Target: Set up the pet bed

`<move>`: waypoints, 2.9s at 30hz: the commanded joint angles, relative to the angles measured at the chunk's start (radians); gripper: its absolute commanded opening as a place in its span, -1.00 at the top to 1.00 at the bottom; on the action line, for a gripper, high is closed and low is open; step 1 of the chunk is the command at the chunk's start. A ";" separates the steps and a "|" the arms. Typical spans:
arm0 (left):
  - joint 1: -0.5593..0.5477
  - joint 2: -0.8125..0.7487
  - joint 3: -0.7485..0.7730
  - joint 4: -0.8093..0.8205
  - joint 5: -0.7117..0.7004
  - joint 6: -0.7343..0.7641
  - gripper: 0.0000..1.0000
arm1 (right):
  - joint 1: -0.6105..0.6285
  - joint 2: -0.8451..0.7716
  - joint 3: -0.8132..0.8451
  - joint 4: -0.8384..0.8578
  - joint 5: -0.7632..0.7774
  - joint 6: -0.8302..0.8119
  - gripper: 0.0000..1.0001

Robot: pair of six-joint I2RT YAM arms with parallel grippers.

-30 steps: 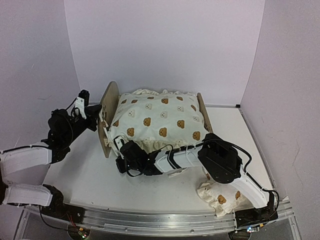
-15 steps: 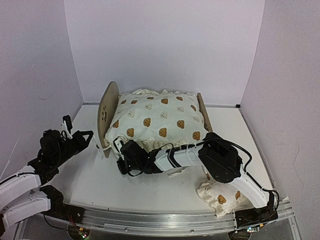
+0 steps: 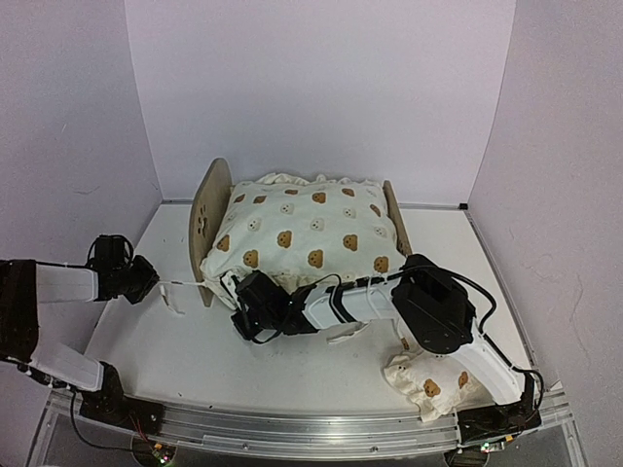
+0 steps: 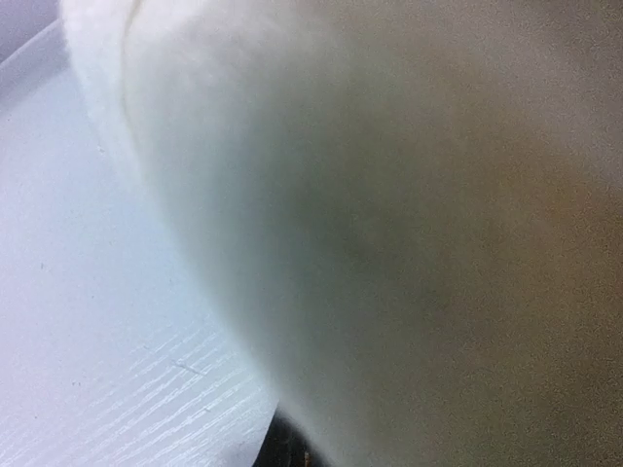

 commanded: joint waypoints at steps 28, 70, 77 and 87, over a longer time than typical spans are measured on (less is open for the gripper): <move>-0.277 -0.532 -0.247 0.099 0.264 -0.010 -0.45 | -0.156 -0.850 -0.510 -0.418 -0.239 0.070 -0.59; -0.396 -0.547 0.265 -0.587 -0.242 0.209 -0.80 | -0.133 -0.944 -0.600 -0.445 -0.102 0.603 0.24; -0.396 -0.489 0.378 -0.708 -0.313 -0.050 -0.83 | -0.219 -1.128 -0.495 -0.549 -0.163 0.196 -0.83; -0.398 -0.536 0.139 -0.612 -0.094 -0.440 -0.75 | -0.579 -0.685 -0.031 -0.566 -0.353 -0.075 -0.96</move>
